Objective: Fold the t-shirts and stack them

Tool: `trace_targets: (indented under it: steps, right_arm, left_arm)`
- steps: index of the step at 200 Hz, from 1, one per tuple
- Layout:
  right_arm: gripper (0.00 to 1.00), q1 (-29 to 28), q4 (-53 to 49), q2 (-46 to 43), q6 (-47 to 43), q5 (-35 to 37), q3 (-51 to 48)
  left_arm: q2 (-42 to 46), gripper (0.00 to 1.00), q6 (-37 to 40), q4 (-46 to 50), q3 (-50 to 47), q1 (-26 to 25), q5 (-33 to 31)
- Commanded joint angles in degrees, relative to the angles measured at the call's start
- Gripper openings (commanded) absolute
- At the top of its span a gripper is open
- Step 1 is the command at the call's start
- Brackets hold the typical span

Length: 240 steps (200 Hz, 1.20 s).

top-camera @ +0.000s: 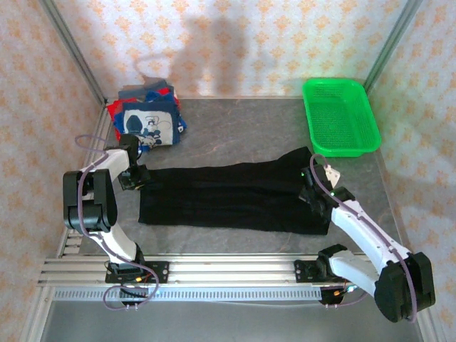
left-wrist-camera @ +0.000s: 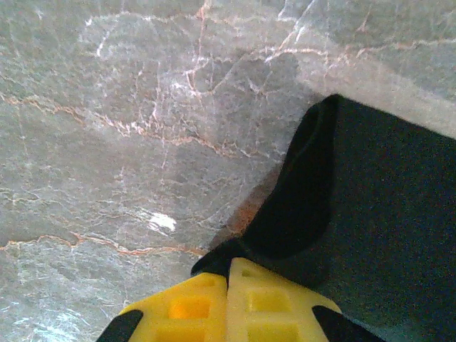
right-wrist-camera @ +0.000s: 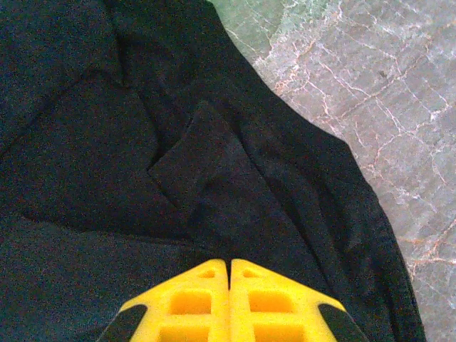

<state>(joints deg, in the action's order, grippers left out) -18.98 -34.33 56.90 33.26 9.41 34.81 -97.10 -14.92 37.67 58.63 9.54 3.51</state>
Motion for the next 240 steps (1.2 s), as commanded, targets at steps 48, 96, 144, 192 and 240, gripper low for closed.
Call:
trace_targets:
  steps: [48, 96, 144, 192, 240]
  right_arm:
    - [0.0, -0.18, -4.85, -0.59, 3.26, 2.83, -1.15]
    - [0.0, -0.1, -7.47, -0.83, 5.73, 3.64, -2.02]
    - [0.0, -0.16, -10.16, -1.36, 8.33, 5.1, -3.13]
    - [0.0, -0.17, -9.35, -0.24, 9.19, 4.76, -4.74]
    - [0.04, -0.13, -9.05, 0.34, 9.55, 4.29, -5.28]
  left_arm:
    - [-2.48, 0.0, 0.4, 1.69, 10.53, 0.74, -7.26]
    - [-5.93, 0.0, 0.5, 1.75, 13.28, 0.8, -7.29]
    - [-6.74, 0.0, 0.9, 0.33, 9.12, 0.8, -7.45]
    - [-7.15, 0.0, 0.28, 0.05, 5.73, 0.83, -7.89]
    - [-6.64, 0.06, -1.56, -0.05, 2.89, 0.78, -8.08]
